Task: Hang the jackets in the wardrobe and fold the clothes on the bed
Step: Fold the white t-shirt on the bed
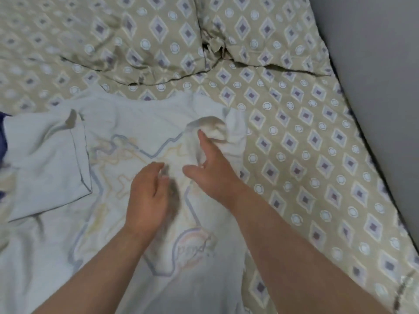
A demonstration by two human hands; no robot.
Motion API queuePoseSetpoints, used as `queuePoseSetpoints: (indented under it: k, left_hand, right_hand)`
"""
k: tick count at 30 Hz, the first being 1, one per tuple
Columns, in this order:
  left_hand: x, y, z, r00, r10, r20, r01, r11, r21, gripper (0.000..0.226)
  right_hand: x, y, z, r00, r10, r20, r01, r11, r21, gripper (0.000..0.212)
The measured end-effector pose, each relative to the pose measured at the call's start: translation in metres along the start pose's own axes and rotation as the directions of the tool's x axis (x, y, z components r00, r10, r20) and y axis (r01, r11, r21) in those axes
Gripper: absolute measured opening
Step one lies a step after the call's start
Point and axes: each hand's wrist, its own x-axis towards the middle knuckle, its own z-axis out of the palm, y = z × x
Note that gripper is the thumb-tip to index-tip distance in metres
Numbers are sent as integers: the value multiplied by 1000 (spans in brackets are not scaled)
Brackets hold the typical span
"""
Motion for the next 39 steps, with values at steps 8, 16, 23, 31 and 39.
queuePoseSetpoints:
  k: [8, 16, 23, 31, 39]
  left_hand:
    - [-122, -102, -123, 970, -227, 81, 145, 819, 555, 62]
    - [-226, -125, -198, 722, -670, -176, 683, 645, 343, 40]
    - [-283, -127, -218, 412, -883, 225, 860, 459, 224, 27]
    - [-286, -128, -253, 144, -809, 570, 960, 254, 118, 49]
    - [-223, -106, -295, 199, -811, 551, 913, -50, -404, 33]
  right_hand:
    - [-87, 61, 53, 962, -93, -255, -43, 875, -483, 59]
    - [-239, 117, 61, 715, 558, -421, -615, 789, 1, 35]
    - [-308, 129, 84, 676, 734, -71, -737, 675, -38, 12]
    - [-343, 108, 73, 510, 844, 163, -854, 476, 208, 34]
    - [-284, 54, -3, 577, 791, 203, -657, 303, 690, 23]
